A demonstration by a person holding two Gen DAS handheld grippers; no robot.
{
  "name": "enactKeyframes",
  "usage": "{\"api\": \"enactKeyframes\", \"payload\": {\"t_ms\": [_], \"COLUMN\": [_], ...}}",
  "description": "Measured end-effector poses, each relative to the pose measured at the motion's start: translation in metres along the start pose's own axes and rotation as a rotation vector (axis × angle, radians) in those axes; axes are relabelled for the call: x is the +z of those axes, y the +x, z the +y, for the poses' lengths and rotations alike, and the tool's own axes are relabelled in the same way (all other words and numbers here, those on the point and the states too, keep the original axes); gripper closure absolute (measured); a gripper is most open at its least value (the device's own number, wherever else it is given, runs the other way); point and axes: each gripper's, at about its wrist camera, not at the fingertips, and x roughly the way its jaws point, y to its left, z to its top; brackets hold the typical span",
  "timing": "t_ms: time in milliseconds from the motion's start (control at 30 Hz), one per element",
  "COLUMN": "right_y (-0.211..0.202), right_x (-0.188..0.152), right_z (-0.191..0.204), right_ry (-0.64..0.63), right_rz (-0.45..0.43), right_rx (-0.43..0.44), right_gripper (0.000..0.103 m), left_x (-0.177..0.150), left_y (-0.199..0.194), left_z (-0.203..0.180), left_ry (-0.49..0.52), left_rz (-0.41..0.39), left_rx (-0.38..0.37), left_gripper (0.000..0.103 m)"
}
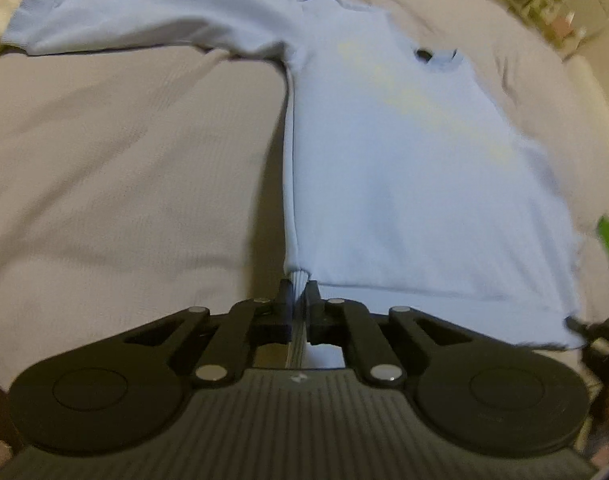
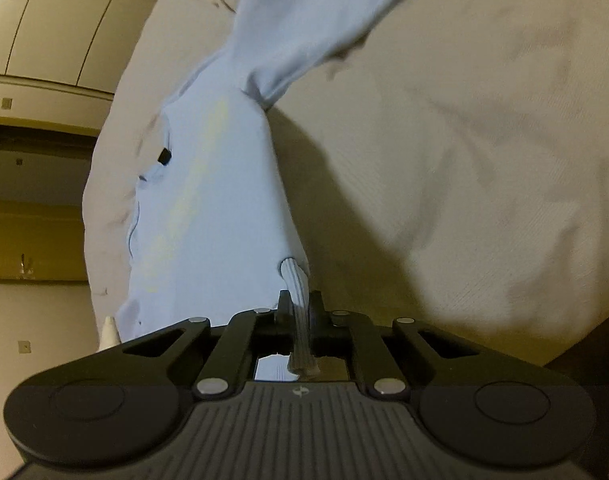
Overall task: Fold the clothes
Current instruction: 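Pinch the hem with the right gripper and smooth it, then release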
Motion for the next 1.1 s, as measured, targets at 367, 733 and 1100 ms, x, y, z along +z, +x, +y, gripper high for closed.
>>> {"api": "enactKeyframes", "payload": {"t_ms": [367,733,1100], "right_y": [0.015,0.07,0.12], "right_x": [-0.021,-0.047,-0.045], "right_z": [0.05,0.073,0.185], "right_ry": [-0.405,-0.561,-0.663], "right_rz": [-0.077,0.186,0.182], "right_rx": [-0.344,-0.452,-0.305], "right_gripper": [0.074,0.063,0.046], "left_x": [-0.011,-0.037,0.056], "left_y": [0.009,0.025,-0.029], "left_z": [-0.054,-0.057,0.043], "left_ry": [0.111,0.013,-0.226], "left_rz": [-0.053,0.084,-0.082], "left_rx": [0.2,0.253,0.337], "left_gripper": [0.096,0.092,0.083]}}
